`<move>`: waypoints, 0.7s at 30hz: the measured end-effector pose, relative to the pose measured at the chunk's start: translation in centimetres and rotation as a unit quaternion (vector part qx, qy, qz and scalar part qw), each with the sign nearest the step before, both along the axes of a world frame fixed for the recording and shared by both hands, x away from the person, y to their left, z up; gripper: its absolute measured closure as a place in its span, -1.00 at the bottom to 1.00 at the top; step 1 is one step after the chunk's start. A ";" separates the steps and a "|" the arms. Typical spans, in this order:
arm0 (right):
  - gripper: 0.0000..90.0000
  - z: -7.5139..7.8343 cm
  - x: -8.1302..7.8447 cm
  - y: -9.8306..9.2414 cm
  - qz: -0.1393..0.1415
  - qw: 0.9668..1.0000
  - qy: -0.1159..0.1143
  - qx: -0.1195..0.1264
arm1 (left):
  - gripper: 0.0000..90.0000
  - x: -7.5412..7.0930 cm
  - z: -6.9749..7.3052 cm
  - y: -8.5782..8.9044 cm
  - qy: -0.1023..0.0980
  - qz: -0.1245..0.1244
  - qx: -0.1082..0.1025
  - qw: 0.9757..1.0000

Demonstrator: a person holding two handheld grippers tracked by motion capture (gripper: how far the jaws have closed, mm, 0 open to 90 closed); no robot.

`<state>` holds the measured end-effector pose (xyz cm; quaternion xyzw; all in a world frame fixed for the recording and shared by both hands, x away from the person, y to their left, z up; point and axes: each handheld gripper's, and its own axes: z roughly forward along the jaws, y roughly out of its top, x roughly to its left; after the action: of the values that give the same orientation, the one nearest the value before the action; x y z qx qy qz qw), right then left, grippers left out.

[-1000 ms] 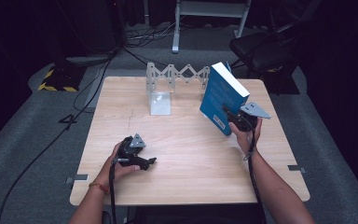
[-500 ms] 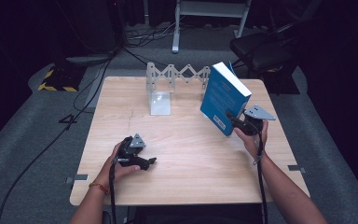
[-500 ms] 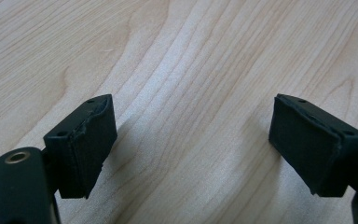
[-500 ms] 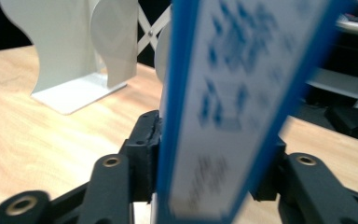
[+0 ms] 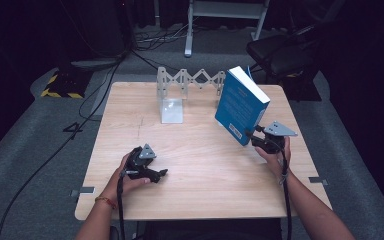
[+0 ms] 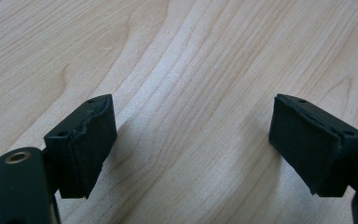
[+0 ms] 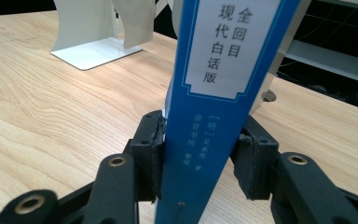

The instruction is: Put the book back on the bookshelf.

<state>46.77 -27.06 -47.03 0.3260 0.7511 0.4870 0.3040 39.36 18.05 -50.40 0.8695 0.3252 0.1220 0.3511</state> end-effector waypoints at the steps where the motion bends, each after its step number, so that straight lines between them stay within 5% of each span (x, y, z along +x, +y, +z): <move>1: 0.28 -0.1 0.2 0.3 -0.007 1.000 0.001 0.002 | -0.66 0.0 0.0 0.0 0.000 0.000 0.000 1.000; 5: 0.29 -0.1 0.5 0.8 -0.015 1.000 0.002 -0.001 | -0.66 0.0 0.0 0.0 0.001 0.000 0.000 1.000; 11: 0.34 -0.1 1.3 0.9 -0.036 0.999 0.012 0.027 | -0.66 0.0 0.0 0.0 0.001 -0.001 -0.001 1.000; 21: 0.36 -0.1 2.9 2.7 -0.087 0.996 0.004 0.027 | -0.66 0.0 0.0 0.0 0.001 -0.001 -0.001 1.000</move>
<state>49.71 -24.32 -47.14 0.3999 0.7076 0.4774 0.3338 39.38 18.05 -50.40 0.8697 0.3249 0.1209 0.3514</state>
